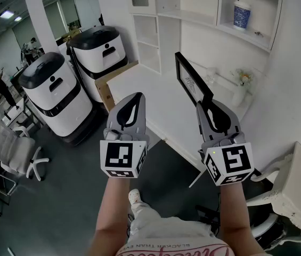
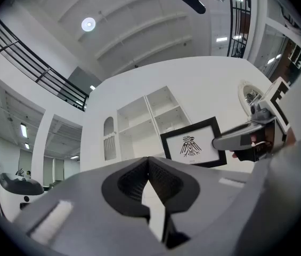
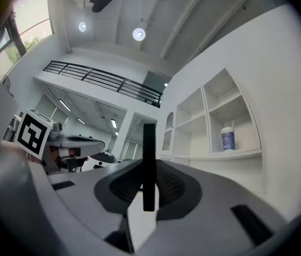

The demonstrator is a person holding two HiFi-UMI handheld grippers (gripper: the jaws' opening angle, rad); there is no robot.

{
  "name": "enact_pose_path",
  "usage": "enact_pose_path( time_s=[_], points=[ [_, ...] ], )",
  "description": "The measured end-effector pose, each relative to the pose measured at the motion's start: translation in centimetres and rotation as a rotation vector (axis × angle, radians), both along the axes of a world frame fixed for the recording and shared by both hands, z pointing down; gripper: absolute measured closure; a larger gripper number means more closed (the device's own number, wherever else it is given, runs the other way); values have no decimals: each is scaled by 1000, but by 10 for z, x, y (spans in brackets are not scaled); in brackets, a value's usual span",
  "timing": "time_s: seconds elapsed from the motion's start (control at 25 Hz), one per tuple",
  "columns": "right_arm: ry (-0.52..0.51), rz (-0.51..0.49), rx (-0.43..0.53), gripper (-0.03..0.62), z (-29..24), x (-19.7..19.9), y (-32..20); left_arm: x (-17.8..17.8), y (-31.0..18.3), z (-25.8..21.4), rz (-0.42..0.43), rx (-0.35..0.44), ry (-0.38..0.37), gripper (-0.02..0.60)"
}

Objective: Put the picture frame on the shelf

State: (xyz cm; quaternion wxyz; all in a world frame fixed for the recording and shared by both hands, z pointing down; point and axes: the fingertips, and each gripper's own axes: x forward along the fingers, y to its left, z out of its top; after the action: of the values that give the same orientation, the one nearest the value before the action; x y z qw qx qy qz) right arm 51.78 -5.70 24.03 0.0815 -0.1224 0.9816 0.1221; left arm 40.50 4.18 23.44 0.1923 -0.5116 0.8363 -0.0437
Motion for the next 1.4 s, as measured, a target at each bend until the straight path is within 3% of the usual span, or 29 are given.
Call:
enact_pose_path(
  time_s=[0.2,0.52,1.4],
  points=[
    [2,20,13,517,-3,-6,-7,-8,-4,-7,9,12,-19,574],
    [20,20,4,517,4,-44,-4,-52,-9,-1,40,10,-5,574],
    [65,165,-2,517,6,-259,4,-287,-14,-3,146,26,19,574]
  ],
)
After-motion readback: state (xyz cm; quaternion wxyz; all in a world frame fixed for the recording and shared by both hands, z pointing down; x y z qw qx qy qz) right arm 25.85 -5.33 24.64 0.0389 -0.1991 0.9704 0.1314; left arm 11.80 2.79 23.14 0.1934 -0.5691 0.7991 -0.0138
